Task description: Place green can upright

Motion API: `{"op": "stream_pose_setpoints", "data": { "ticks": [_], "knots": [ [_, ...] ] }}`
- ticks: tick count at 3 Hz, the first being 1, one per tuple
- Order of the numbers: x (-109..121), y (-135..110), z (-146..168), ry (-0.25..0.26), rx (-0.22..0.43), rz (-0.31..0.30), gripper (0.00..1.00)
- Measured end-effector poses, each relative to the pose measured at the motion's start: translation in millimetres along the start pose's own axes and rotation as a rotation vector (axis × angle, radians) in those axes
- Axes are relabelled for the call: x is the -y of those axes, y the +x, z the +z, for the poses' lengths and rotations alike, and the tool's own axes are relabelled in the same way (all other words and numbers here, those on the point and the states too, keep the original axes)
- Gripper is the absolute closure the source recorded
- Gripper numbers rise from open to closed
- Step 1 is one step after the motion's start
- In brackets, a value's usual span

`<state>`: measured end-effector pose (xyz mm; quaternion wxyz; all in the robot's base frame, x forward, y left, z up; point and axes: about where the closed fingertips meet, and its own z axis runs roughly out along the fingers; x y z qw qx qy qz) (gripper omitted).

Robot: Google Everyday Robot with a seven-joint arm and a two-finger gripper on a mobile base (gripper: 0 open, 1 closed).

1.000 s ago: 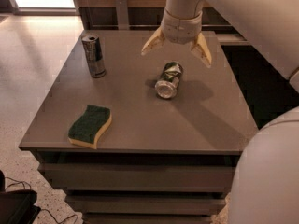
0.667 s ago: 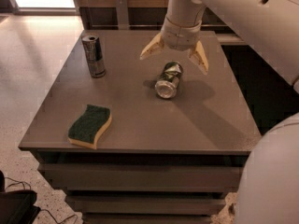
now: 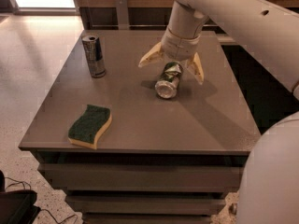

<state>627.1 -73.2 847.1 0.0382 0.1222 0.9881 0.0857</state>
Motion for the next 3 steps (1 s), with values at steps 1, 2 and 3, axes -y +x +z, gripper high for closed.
{"op": "stream_pose_setpoints", "data": {
  "ticks": [1, 2, 3],
  "knots": [
    [0.0, -3.0, 7.9, -0.011, -0.021, -0.006, 0.0],
    [-1.1, -3.8, 10.1, -0.013, -0.02, -0.008, 0.16],
    [-1.9, -4.5, 11.9, -0.014, -0.02, -0.009, 0.39]
  ]
}}
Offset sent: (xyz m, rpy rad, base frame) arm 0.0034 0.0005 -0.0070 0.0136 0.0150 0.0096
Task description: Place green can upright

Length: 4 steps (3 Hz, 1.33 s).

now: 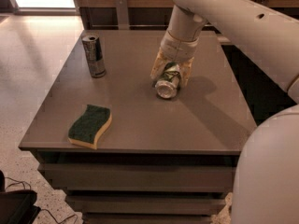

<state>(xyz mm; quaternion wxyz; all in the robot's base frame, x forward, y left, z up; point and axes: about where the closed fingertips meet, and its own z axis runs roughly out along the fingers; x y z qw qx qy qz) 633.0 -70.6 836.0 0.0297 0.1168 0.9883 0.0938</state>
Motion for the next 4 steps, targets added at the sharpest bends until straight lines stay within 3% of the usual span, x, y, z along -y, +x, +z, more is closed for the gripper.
{"op": "stream_pose_setpoints", "data": {
  "ticks": [2, 3, 4],
  "knots": [
    [-1.6, -1.2, 4.0, -0.002, 0.001, -0.003, 0.86],
    [-2.4, -1.8, 6.0, -0.003, 0.001, -0.004, 1.0],
    [-2.4, -1.8, 5.6, -0.003, 0.001, -0.004, 1.0]
  ]
}}
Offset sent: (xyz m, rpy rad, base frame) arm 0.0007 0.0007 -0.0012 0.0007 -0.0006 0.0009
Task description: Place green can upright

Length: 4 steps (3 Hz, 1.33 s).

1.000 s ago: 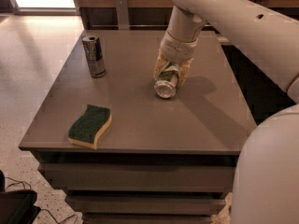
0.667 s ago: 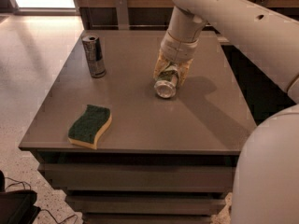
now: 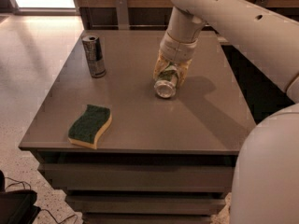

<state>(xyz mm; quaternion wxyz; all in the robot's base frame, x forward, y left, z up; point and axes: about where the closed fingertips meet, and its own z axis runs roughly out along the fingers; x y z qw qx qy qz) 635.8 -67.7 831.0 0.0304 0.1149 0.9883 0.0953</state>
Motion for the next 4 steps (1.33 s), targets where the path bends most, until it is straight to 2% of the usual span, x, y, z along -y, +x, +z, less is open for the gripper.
{"op": "stream_pose_setpoints", "data": {
  "ticks": [1, 2, 3, 4],
  "knots": [
    [1, 0, -1, -0.004, 0.005, 0.001, 1.0],
    [10, 0, -7, -0.038, 0.049, 0.007, 1.0],
    [46, 1, -34, -0.14, 0.184, 0.019, 1.0],
    [73, -6, -58, -0.22, 0.29, 0.034, 1.0]
  ]
}}
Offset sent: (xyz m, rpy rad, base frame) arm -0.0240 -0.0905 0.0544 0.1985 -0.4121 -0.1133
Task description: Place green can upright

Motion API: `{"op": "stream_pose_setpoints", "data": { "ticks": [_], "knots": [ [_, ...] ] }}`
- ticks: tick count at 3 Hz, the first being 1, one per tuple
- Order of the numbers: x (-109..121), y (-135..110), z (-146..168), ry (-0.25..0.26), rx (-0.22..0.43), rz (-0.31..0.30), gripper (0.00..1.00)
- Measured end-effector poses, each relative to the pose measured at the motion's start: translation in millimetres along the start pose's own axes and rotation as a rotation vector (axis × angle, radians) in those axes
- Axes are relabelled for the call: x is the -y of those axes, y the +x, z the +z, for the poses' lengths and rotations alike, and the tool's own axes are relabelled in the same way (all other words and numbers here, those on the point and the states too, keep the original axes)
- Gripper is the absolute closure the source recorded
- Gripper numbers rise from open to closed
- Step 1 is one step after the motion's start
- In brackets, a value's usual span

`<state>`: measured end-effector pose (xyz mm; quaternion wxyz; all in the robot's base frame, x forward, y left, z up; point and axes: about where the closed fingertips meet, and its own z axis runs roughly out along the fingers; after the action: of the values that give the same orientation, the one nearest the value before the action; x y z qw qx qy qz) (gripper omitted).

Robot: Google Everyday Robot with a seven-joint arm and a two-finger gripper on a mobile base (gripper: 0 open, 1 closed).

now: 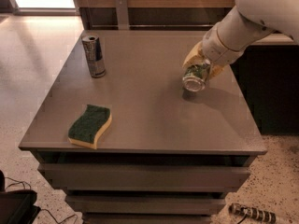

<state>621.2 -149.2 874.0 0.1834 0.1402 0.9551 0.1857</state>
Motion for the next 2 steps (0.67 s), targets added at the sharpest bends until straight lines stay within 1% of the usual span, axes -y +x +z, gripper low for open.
{"op": "stream_pose_setpoints", "data": {
  "ticks": [1, 2],
  "knots": [
    [14, -14, -23, -0.075, 0.105, -0.001, 1.0],
    [23, -27, -42, -0.139, 0.232, -0.023, 1.0]
  ]
}}
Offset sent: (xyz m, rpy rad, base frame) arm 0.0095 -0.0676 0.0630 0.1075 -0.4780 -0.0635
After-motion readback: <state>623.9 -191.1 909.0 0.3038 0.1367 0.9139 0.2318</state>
